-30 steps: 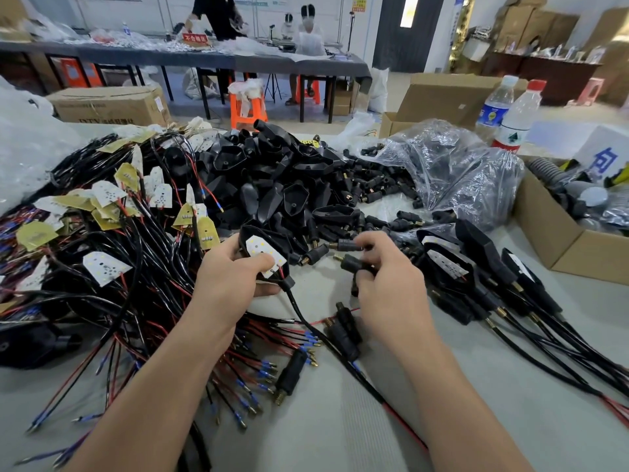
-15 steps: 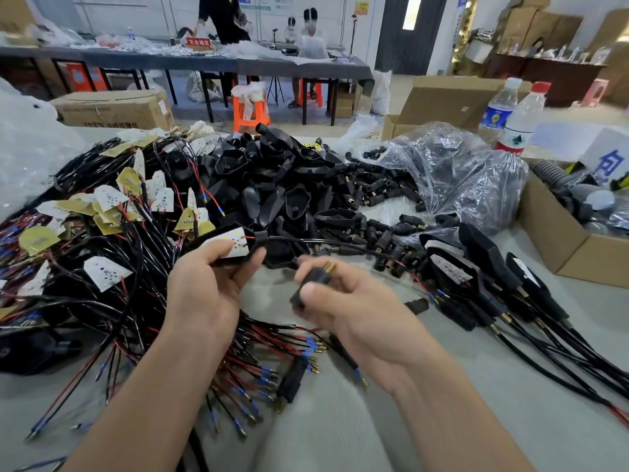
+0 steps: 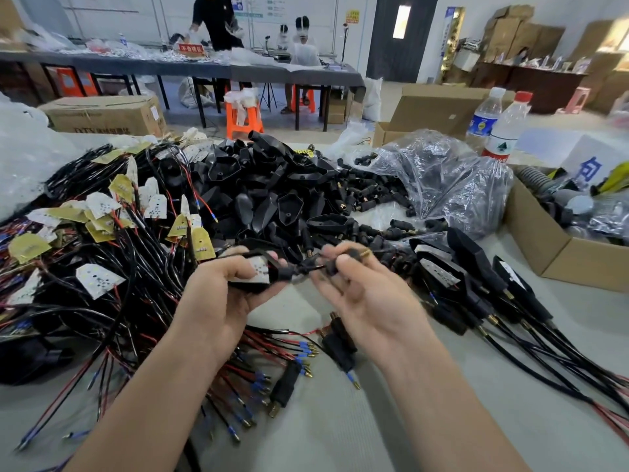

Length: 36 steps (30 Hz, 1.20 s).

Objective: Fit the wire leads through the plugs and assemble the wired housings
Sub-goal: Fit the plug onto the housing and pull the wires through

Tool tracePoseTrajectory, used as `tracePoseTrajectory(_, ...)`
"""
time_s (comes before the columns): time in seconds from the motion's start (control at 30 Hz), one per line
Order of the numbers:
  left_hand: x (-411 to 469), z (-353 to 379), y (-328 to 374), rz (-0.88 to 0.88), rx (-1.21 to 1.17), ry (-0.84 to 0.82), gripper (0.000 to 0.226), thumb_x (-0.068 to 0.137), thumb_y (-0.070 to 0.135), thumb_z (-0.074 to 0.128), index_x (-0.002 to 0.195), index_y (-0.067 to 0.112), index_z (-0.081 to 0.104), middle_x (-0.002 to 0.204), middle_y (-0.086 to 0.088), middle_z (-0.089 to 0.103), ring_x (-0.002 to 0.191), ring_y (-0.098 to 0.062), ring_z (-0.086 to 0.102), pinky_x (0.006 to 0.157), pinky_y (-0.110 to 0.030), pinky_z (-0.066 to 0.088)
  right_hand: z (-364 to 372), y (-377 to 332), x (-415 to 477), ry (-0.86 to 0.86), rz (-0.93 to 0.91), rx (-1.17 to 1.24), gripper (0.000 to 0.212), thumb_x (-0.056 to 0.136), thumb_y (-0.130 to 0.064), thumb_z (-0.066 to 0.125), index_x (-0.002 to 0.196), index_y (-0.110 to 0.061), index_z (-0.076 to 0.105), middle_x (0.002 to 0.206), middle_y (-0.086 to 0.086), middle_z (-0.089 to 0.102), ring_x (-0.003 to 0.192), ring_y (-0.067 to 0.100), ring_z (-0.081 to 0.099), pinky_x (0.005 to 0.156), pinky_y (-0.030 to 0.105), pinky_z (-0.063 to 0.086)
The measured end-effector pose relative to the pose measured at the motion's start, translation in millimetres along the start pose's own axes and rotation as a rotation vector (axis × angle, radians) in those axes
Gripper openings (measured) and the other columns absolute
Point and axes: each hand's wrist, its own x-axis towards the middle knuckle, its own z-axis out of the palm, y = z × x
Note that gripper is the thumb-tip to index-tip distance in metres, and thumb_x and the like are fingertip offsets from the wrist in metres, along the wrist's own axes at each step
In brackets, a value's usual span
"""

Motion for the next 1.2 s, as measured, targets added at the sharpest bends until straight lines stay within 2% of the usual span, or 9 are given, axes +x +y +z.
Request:
tracePoseTrajectory(0.1,-2,-2,-2,-0.021,0.277,-0.085,0.034,0.076,-0.021,0.044,0.084,0.009,0.057,0.1,-0.015,0.079,0.101,-0.037,0.075,0.073,-0.039,0.063,1,-6,8,0.051,-0.158,0.027,0.025,0.098,0.006,0.052,0.093,-0.013,0.068,0.119,0.007,0.073,0.104,0.02,0.07,0.103,0.045,0.054)
tracePoseTrajectory(0.2,-5,-2,-1,0.044,0.669,-0.269,0.04,0.066,-0.018,0.06,0.075,0.02,0.068,0.104,-0.008,0.08,0.095,-0.029,0.069,0.075,-0.033,0.05,1,-10,8,-0.128,-0.208,0.0,0.017,0.097,0.002,0.053,0.1,-0.012,0.063,0.131,0.012,0.069,0.105,0.025,0.071,0.092,0.041,0.06)
tracePoseTrajectory(0.3,-9,-2,-6,-0.051,0.913,-0.508,0.048,0.066,-0.015,0.068,0.095,0.023,0.069,0.11,-0.009,0.078,0.101,-0.03,0.072,0.082,-0.038,0.055,0,-12,7,-0.245,-0.219,-0.092,0.012,0.096,-0.005,0.058,0.101,-0.014,0.064,0.131,0.014,0.068,0.09,0.022,0.071,0.068,0.031,0.058)
tracePoseTrajectory(0.47,-15,1,-4,-0.195,0.96,-0.791,0.044,0.083,0.01,0.082,0.122,0.028,0.071,0.122,0.004,0.075,0.113,-0.01,0.07,0.087,-0.013,0.05,-1,-12,5,-0.185,-0.219,-0.311,0.016,0.101,-0.005,0.051,0.098,-0.016,0.062,0.104,0.016,0.073,0.053,0.016,0.053,0.042,0.022,0.034)
tracePoseTrajectory(0.63,-11,4,-13,-0.195,0.698,-0.466,0.047,0.085,0.029,0.082,0.123,0.007,0.067,0.113,-0.016,0.076,0.107,-0.03,0.074,0.078,-0.027,0.061,-7,-9,-1,-0.176,-0.058,-0.596,0.014,0.102,-0.006,0.051,0.099,-0.015,0.06,0.083,0.015,0.066,0.036,0.011,0.037,0.04,0.015,0.021)
tracePoseTrajectory(0.77,-7,6,-12,-0.166,0.494,-0.403,0.041,0.103,0.042,0.051,0.118,0.012,0.076,0.116,-0.015,0.075,0.112,-0.029,0.072,0.079,-0.028,0.06,-9,-8,-8,-0.302,0.143,-0.597,0.009,0.105,-0.006,0.05,0.101,-0.011,0.057,0.08,0.014,0.066,0.035,0.008,0.037,0.036,0.013,0.021)
tracePoseTrajectory(0.9,0,6,-4,-0.082,0.233,-0.128,0.034,0.109,0.023,0.043,0.122,0.002,0.066,0.107,-0.015,0.078,0.094,-0.022,0.078,0.069,-0.027,0.062,-11,-12,-16,-0.511,0.304,-0.536,0.005,0.103,-0.009,0.052,0.103,-0.013,0.056,0.088,0.018,0.069,0.034,0.006,0.042,0.034,0.013,0.02)
tracePoseTrajectory(1.1,1,2,-1,0.08,0.143,0.096,0.023,0.106,0.007,0.05,0.099,0.003,0.071,0.083,-0.011,0.079,0.071,-0.017,0.077,0.059,-0.023,0.06,-8,-12,-22,-0.649,0.411,-0.549,0.005,0.101,-0.006,0.053,0.104,-0.009,0.055,0.097,0.026,0.068,0.046,0.014,0.061,0.036,0.017,0.042)
tracePoseTrajectory(1.2,1,4,-3,0.143,0.192,0.123,0.021,0.105,0.003,0.051,0.101,0.004,0.071,0.076,-0.01,0.076,0.061,-0.013,0.072,0.056,-0.02,0.057,-10,-17,-25,-0.732,0.479,-0.515,0.008,0.097,-0.004,0.056,0.103,-0.007,0.06,0.103,0.027,0.066,0.066,0.021,0.07,0.057,0.025,0.059)
